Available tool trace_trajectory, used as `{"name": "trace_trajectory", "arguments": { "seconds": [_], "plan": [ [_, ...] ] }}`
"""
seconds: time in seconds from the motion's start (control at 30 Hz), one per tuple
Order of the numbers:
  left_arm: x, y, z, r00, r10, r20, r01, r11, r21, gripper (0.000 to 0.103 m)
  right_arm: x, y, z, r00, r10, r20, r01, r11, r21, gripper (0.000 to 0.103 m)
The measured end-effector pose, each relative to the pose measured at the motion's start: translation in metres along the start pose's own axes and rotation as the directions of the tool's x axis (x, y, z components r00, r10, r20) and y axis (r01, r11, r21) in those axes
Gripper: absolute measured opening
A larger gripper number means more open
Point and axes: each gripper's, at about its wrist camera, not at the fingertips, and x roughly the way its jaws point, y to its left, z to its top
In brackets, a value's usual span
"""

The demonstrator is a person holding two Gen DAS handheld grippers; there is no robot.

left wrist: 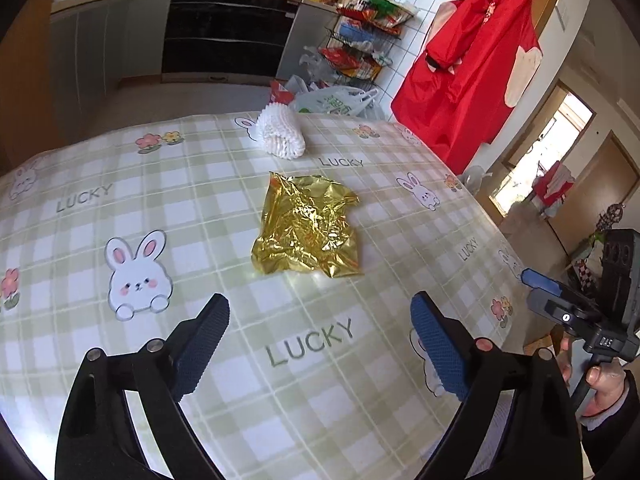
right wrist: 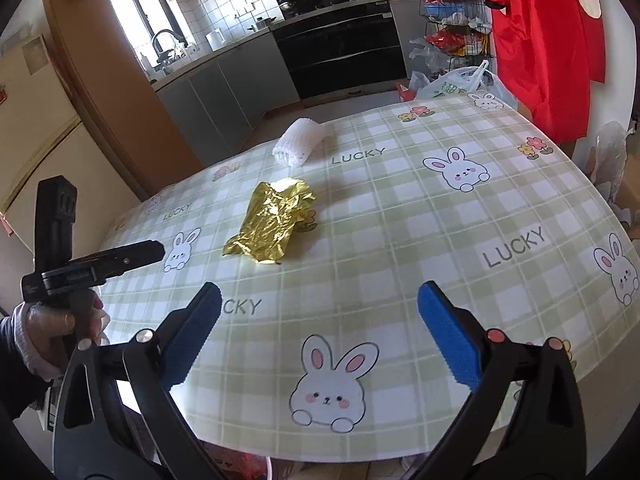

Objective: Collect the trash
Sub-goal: 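Reach the left tool to the gold foil wrapper and grasp it, then grasp the white foam mesh sleeve with the right tool while the left tool holds the foil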

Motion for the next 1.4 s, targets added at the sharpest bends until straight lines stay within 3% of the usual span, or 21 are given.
{"name": "trace_trajectory", "arguments": {
  "seconds": [0.13, 0.27, 0.4, 0.53, 0.67, 0.73, 0.77, 0.9, 0.93, 1.07, 1.17, 1.27, 1.4],
  "plan": [
    [0.062, 0.010, 0.034, 0.998, -0.010, -0.056, 0.012, 0.999, 0.031, 0.089, 0.022, -0.019, 0.016, 1.000, -0.019, -0.010, 0.019, 1.000, 0.019, 0.097],
    [0.108, 0.023, 0.057, 0.993, -0.011, -0.118, 0.017, 0.998, 0.053, 0.069, 0.043, -0.031, 0.025, 0.999, -0.027, -0.021, 0.028, 0.999, 0.039, 0.097],
    [0.134, 0.038, 0.068, 0.990, -0.001, -0.144, 0.010, 0.998, 0.059, 0.059, 0.064, -0.035, 0.029, 0.998, -0.034, -0.046, 0.036, 0.999, 0.041, 0.097],
    [0.152, 0.043, 0.074, 0.983, -0.014, -0.182, 0.025, 0.998, 0.058, 0.059, 0.079, -0.033, 0.034, 0.998, -0.033, -0.062, 0.036, 0.999, 0.039, 0.097],
    [0.160, 0.039, 0.072, 0.980, -0.006, -0.197, 0.029, 0.993, 0.115, 0.057, 0.090, -0.026, 0.042, 0.997, -0.034, -0.067, 0.036, 0.999, 0.016, 0.097],
    [0.161, 0.037, 0.071, 0.983, 0.015, -0.184, 0.012, 0.990, 0.142, 0.050, 0.094, -0.023, 0.046, 0.997, -0.036, -0.067, 0.036, 0.999, 0.006, 0.097],
    [0.161, 0.036, 0.070, 0.982, 0.034, -0.184, -0.006, 0.988, 0.153, 0.033, 0.096, -0.021, 0.048, 0.997, -0.036, -0.068, 0.036, 0.999, 0.000, 0.097],
    [0.145, 0.041, 0.064, 0.991, 0.007, -0.132, 0.011, 0.991, 0.135, 0.009, 0.102, -0.011, 0.058, 0.997, -0.035, -0.069, 0.034, 0.999, -0.013, 0.097],
    [0.136, 0.043, 0.062, 0.994, -0.006, -0.107, 0.020, 0.992, 0.126, 0.007, 0.103, -0.009, 0.061, 0.997, -0.032, -0.068, 0.031, 0.999, -0.016, 0.097],
    [0.097, 0.061, 0.051, 0.999, -0.042, -0.013, 0.042, 0.998, 0.049, 0.007, 0.118, 0.005, 0.075, 0.996, -0.021, -0.082, 0.018, 0.999, -0.047, 0.097],
    [0.065, 0.081, 0.041, 0.998, -0.030, 0.064, 0.033, 0.999, -0.041, 0.006, 0.137, 0.020, 0.093, 0.997, -0.001, -0.077, -0.005, 0.996, -0.084, 0.097],
    [0.027, 0.109, 0.027, 0.990, 0.020, 0.140, 0.001, 0.989, -0.145, 0.006, 0.163, 0.037, 0.116, 0.997, 0.032, -0.074, -0.041, 0.991, -0.128, 0.097],
    [-0.021, 0.139, 0.004, 0.972, 0.115, 0.206, -0.065, 0.969, -0.238, 0.006, 0.211, 0.057, 0.150, 0.994, 0.045, -0.100, -0.059, 0.989, -0.137, 0.088]
  ]
}}
